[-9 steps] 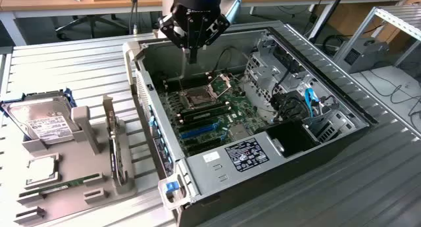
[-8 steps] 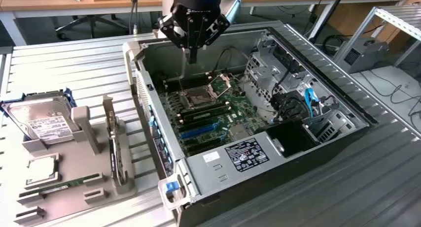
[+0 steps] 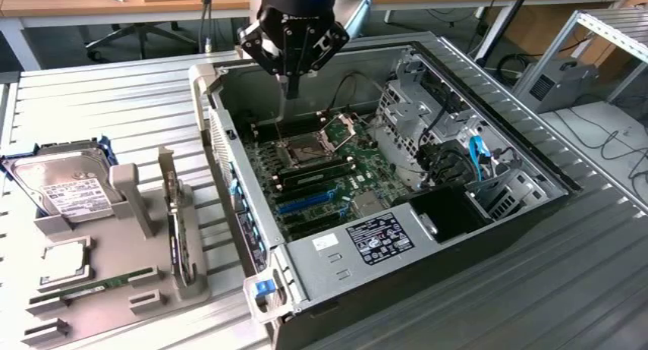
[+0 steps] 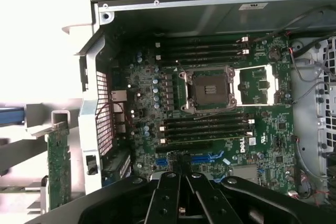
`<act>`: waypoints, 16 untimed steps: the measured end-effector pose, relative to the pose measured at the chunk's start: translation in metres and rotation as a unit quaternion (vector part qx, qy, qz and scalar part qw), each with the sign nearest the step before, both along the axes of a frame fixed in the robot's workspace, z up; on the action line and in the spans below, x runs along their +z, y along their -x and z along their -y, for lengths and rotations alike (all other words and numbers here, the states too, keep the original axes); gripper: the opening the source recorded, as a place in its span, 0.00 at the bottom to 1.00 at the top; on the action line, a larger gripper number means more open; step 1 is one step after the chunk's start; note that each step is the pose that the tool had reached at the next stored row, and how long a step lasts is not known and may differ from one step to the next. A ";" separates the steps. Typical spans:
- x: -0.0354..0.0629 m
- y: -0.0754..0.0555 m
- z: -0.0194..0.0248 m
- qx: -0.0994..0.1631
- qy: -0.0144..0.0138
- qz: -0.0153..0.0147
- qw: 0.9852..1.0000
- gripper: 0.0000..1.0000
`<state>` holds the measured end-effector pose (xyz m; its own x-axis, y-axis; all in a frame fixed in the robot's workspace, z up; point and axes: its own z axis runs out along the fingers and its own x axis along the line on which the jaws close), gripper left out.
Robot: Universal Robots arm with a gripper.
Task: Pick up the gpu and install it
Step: 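Reach for the gpu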
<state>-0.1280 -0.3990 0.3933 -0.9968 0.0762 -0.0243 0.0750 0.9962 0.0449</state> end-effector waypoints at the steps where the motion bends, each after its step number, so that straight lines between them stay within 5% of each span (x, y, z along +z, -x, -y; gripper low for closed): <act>1: 0.0000 0.001 0.0000 0.000 0.000 0.000 1.000 0.11; 16: -0.0015 0.026 0.0000 0.000 0.000 0.000 1.000 0.11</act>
<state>-0.1545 -0.3990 0.3918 -0.9968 0.0763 -0.0245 0.0751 0.9962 0.0449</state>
